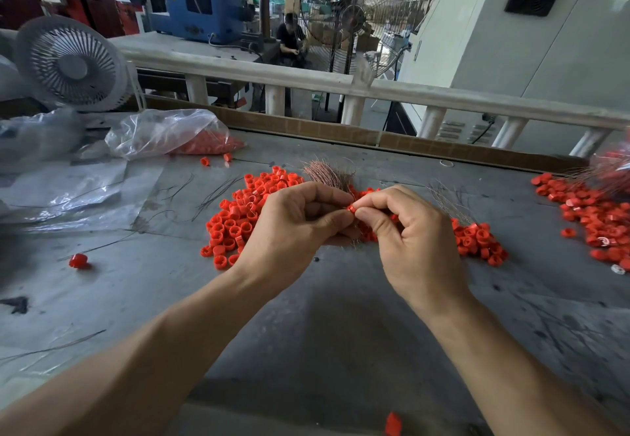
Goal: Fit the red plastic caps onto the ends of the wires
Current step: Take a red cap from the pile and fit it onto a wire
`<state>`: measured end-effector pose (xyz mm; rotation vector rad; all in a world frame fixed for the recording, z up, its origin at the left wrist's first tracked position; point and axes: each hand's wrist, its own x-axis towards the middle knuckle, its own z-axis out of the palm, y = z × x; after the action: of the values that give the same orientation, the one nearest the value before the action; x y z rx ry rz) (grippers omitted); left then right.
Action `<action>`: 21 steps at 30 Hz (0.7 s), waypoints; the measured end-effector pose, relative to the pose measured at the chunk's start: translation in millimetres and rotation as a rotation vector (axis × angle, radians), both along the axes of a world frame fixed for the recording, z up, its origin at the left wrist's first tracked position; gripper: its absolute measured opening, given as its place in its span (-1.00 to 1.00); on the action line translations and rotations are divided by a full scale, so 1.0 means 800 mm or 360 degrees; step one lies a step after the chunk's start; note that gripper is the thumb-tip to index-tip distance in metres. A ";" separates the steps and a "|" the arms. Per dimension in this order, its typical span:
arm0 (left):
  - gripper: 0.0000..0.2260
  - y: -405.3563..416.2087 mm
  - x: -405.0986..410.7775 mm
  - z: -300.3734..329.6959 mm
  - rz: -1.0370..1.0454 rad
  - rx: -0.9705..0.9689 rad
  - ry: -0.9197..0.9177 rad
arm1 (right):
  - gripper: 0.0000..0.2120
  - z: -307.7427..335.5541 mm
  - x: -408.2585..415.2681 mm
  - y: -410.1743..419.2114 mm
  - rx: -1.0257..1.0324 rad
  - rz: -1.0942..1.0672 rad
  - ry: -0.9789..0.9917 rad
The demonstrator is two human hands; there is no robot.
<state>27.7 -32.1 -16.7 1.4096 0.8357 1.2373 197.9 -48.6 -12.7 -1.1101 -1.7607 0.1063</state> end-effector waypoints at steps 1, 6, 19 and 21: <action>-0.84 0.000 0.000 0.000 -0.0003 0.0001 -0.0004 | -0.94 0.000 0.000 0.000 0.0003 0.0003 -0.0003; -0.84 0.000 0.001 0.000 0.0027 0.0052 0.0020 | -0.96 0.000 -0.002 -0.001 0.0021 -0.0032 -0.0005; -0.85 0.001 -0.002 0.000 0.0003 0.0064 0.0085 | -0.94 0.002 0.000 0.001 0.0016 0.0000 -0.0083; -0.86 0.001 -0.002 0.000 0.0000 0.0066 0.0082 | -0.94 0.002 0.001 0.000 0.0005 0.0009 -0.0074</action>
<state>26.2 -31.7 -16.9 1.4802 0.8496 1.2293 198.5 -48.2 -10.9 -1.1136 -1.8049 0.0819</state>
